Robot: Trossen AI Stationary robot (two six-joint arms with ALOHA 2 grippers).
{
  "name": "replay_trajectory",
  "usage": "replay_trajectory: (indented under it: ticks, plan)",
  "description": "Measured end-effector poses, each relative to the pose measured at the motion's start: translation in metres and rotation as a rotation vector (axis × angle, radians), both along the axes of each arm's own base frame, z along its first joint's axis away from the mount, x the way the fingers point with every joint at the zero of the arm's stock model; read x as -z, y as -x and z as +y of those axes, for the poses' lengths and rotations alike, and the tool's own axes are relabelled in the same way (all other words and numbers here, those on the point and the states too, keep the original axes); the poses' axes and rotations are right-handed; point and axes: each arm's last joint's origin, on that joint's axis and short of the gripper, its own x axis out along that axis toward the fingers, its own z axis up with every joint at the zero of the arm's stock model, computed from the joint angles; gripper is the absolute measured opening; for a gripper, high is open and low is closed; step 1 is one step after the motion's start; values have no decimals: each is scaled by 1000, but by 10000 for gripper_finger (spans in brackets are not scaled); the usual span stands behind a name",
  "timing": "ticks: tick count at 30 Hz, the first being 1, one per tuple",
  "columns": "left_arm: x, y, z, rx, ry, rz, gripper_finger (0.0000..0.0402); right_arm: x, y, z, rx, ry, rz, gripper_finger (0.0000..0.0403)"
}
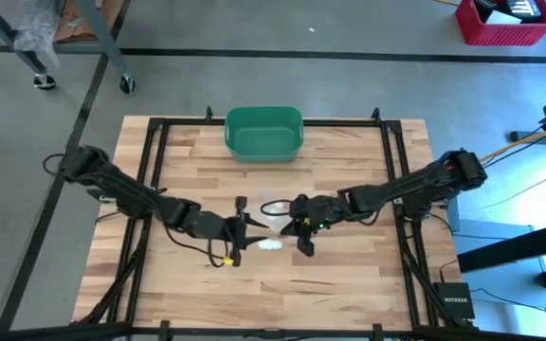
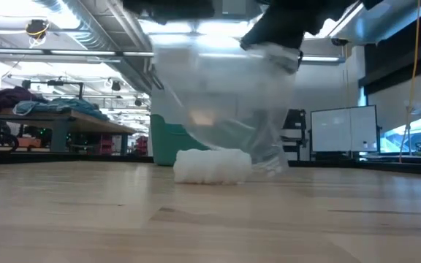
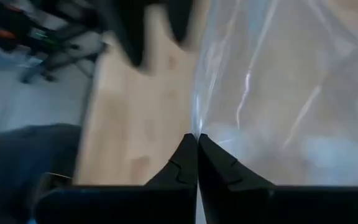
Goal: Roll bandage
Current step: Open the transparent zip bag
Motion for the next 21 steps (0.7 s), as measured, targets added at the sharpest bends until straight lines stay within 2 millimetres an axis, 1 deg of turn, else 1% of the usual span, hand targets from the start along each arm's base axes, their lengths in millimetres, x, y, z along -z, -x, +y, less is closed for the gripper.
replay_trajectory:
  ticks: [3, 5, 9, 13, 16, 21]
  plan:
    - [12, -2, 0, 17, -79, 71, 123, 3, -7, 3, -39, -54, -25, 4]
    - [16, -1, 0, 18, -118, 109, 123, 4, -8, 4, -44, -71, -29, 5]
    - [17, -1, 2, -22, -159, 121, 123, 1, -10, 5, -37, -99, -50, 5]
    - [17, -1, 2, -17, -195, 123, 122, -1, -11, 5, -26, -123, -66, 5]
    - [18, -1, 3, -12, -215, 127, 106, -2, -11, 6, -44, -140, -77, 5]
    - [18, -2, 5, -35, -219, 122, 67, -3, -12, 6, -67, -163, -83, 5]
